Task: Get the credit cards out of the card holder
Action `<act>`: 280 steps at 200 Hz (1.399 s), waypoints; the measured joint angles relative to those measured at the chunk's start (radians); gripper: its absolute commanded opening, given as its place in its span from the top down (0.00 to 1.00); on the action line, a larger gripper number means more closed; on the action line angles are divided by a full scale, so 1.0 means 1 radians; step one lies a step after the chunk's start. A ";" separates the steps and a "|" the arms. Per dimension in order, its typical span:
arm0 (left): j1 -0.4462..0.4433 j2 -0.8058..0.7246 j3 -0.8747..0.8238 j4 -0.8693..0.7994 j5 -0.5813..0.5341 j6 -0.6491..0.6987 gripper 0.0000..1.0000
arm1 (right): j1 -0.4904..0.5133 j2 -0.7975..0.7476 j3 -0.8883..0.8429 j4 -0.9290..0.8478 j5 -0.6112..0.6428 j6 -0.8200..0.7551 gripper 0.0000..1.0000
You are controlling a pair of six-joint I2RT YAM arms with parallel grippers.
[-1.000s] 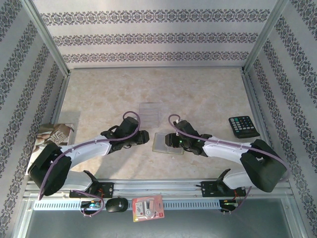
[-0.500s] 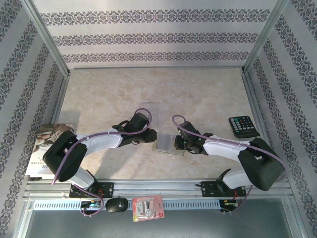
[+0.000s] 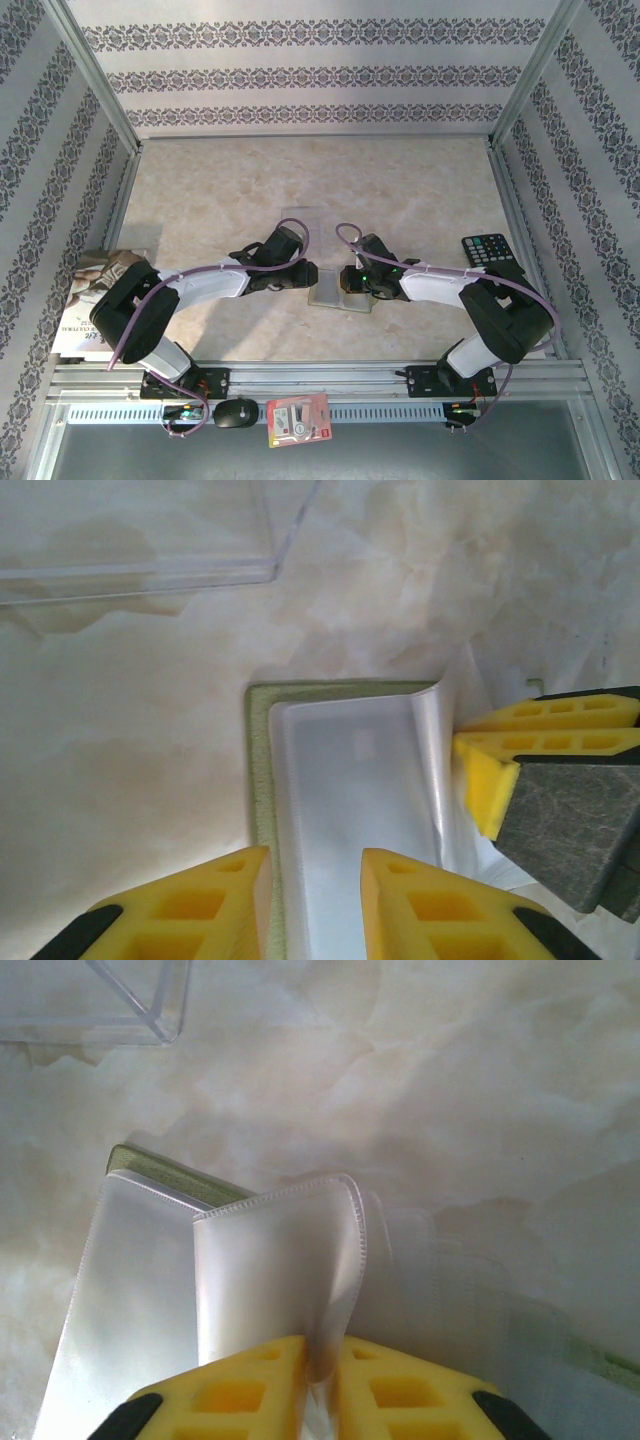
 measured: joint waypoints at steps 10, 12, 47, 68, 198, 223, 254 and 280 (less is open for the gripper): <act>-0.007 0.015 0.004 0.005 0.005 0.000 0.71 | 0.000 -0.007 -0.004 0.000 0.004 -0.001 0.73; -0.008 0.018 0.005 0.005 0.006 0.000 0.71 | 0.000 -0.008 -0.005 0.000 0.004 0.000 0.73; -0.033 0.072 0.031 0.006 0.024 0.000 0.71 | 0.002 -0.063 -0.026 -0.044 0.042 0.005 0.68; -0.034 0.072 0.035 0.005 0.026 0.000 0.71 | 0.013 -0.100 -0.032 -0.107 0.077 0.008 0.68; -0.043 0.113 0.051 0.057 0.078 0.000 0.71 | 0.012 -0.217 -0.094 -0.246 0.198 0.053 0.71; -0.062 0.140 0.078 0.066 0.087 0.000 0.71 | 0.012 -0.214 -0.100 -0.219 0.197 0.054 0.71; -0.077 0.160 0.098 0.065 0.087 0.000 0.71 | 0.012 -0.217 -0.107 -0.201 0.197 0.054 0.71; -0.090 0.192 0.113 0.066 0.090 0.001 0.71 | 0.009 -0.220 -0.109 -0.198 0.193 0.054 0.71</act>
